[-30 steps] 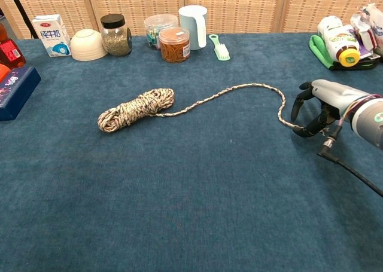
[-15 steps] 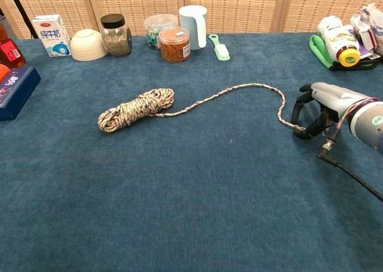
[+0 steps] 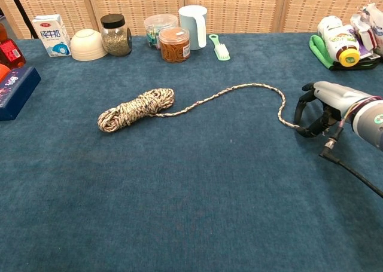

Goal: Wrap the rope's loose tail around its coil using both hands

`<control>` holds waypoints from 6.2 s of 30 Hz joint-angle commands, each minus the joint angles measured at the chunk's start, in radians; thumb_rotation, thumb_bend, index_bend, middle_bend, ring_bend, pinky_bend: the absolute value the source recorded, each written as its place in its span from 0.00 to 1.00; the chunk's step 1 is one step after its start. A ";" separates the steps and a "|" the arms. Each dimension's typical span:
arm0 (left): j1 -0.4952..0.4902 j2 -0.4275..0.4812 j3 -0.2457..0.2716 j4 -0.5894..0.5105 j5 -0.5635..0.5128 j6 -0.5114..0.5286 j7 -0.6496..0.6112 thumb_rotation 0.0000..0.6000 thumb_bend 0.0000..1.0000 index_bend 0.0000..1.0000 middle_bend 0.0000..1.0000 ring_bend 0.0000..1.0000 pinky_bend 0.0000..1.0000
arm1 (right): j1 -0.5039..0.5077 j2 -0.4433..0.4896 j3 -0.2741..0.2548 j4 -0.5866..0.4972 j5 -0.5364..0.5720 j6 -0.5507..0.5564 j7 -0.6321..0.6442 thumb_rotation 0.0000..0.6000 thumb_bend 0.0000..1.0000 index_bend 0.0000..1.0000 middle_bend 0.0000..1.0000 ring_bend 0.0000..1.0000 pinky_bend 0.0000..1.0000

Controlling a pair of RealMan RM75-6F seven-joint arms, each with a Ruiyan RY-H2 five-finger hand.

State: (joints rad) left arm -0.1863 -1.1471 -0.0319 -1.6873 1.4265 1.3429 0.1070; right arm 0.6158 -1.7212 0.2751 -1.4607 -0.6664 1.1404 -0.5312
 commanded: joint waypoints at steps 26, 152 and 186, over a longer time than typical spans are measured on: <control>-0.001 -0.002 0.000 0.000 -0.005 -0.003 0.005 1.00 0.28 0.00 0.00 0.00 0.02 | -0.003 -0.008 -0.008 0.028 -0.010 -0.012 0.015 1.00 0.42 0.54 0.00 0.00 0.00; -0.523 -0.740 -0.222 0.393 -0.358 -0.129 0.361 1.00 0.53 0.51 0.39 0.44 0.60 | -0.050 0.186 -0.018 -0.148 -0.127 0.039 0.101 1.00 0.49 0.62 0.00 0.00 0.00; -0.667 -0.677 -0.391 0.277 -0.267 -0.051 0.438 1.00 0.53 0.51 0.39 0.44 0.60 | -0.103 0.334 -0.089 -0.476 -0.379 0.149 0.076 1.00 0.49 0.71 0.00 0.00 0.00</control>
State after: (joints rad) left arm -0.8405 -1.8117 -0.4213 -1.4258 1.1603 1.3019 0.5455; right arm 0.5172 -1.4027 0.1899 -1.9150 -1.0262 1.2828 -0.4581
